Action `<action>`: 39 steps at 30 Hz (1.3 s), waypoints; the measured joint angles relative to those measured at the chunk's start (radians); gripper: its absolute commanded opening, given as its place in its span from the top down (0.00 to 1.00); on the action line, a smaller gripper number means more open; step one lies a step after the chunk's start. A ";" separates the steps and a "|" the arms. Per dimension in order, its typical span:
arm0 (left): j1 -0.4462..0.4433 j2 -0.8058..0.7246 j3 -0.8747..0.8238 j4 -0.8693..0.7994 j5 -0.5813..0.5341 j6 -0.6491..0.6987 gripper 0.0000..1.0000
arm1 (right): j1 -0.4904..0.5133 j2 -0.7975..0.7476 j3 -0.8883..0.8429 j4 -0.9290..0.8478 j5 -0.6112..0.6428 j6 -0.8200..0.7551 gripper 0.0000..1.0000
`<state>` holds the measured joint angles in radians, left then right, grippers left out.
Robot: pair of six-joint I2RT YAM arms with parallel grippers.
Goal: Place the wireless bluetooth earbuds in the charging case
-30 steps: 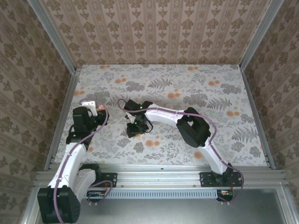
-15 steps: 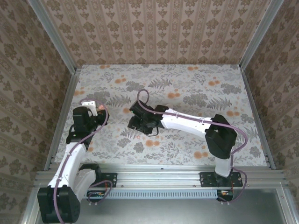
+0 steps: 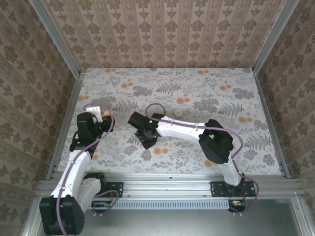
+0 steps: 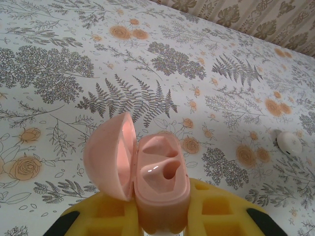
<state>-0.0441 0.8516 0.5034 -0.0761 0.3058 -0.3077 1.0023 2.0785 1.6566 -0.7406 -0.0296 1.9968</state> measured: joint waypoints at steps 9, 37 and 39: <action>0.000 0.000 0.000 0.000 0.000 0.000 1.00 | -0.019 0.100 0.095 -0.134 -0.046 0.062 0.50; 0.000 0.013 0.000 0.000 -0.015 0.000 1.00 | -0.054 0.160 0.095 -0.045 -0.055 0.076 0.57; 0.000 0.013 0.000 0.000 -0.015 0.000 1.00 | -0.053 0.160 0.095 -0.044 -0.057 0.076 0.59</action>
<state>-0.0441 0.8650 0.5034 -0.0761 0.2909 -0.3077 0.9489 2.2387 1.7515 -0.7849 -0.0864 2.0724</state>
